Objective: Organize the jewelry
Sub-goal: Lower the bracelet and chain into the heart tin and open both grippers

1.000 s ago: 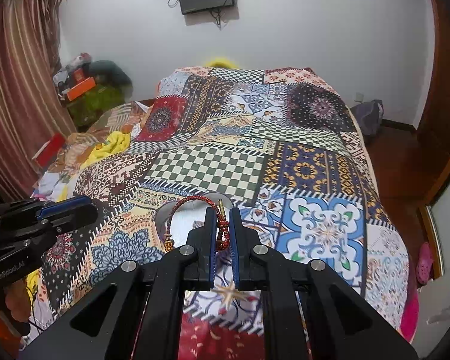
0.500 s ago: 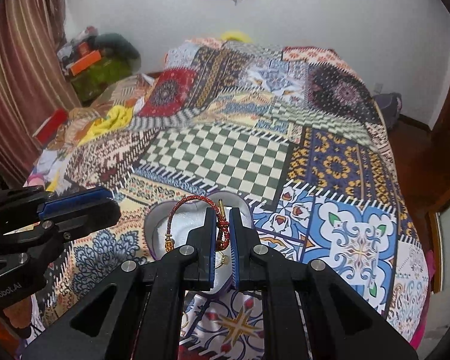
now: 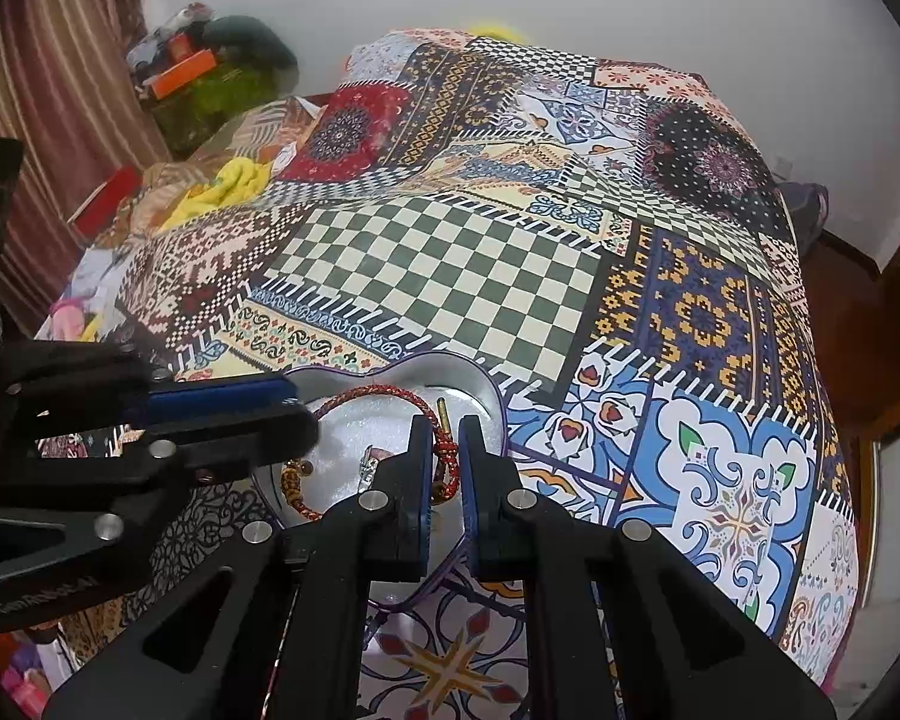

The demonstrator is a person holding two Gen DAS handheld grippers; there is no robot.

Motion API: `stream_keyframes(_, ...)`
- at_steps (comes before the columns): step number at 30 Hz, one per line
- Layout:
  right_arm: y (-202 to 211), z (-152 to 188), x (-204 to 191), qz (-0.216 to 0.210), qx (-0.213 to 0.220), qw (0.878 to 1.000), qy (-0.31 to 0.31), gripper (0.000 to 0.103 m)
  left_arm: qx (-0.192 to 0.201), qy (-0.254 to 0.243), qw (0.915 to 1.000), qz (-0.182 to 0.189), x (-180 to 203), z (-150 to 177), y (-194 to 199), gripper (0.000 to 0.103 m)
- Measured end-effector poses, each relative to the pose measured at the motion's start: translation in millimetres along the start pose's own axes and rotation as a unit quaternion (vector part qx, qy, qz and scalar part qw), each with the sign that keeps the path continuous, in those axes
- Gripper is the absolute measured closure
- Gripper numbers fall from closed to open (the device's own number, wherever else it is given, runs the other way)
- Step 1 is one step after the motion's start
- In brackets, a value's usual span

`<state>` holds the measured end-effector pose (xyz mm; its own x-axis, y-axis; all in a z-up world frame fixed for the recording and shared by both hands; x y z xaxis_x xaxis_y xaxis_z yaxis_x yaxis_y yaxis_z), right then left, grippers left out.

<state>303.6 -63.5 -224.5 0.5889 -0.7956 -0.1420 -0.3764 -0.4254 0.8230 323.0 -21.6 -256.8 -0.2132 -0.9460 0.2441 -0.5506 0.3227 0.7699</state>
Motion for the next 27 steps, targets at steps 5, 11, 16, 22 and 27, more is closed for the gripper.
stream_keyframes(5, -1.9, 1.4, 0.0, -0.005, -0.008, 1.0, -0.001, 0.095, -0.007, -0.001, 1.0, -0.001, 1.1, 0.3, -3.2, 0.091)
stream_keyframes(11, 0.4, 2.2, 1.7, -0.012, -0.008, 1.0, -0.006, 0.084, -0.007, -0.006, 0.9999, -0.006, 2.3, 0.2, -2.7, 0.091)
stream_keyframes(16, 6.9, 1.7, 1.6, -0.008, -0.003, 1.0, -0.004, 0.082, -0.002, -0.004, 0.9999, -0.015, -0.4, -1.5, 3.4, 0.091)
stream_keyframes(22, 18.5, 0.3, -1.1, 0.001, 0.007, 1.0, 0.002, 0.082, 0.015, -0.01, 0.9993, -0.034, -3.2, -4.2, 20.3, 0.091)
stream_keyframes(27, 32.1, -1.2, -6.4, 0.013, 0.018, 1.0, 0.011, 0.082, 0.027, -0.021, 0.998, -0.053, -0.9, -3.5, 37.0, 0.091)
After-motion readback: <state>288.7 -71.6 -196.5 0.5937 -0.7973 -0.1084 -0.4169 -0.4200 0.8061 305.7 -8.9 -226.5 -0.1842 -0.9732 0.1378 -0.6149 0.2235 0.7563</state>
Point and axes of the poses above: each gripper's, at about its wrist camera, not at the fingertips, and y roughly against the way its jaws point, x to its right, z to its underside, the point moved 9 cm from there along -y, roughly the way its jaws point, and after that the axes turned 3 degrees about -z, right-handed, at the moved point
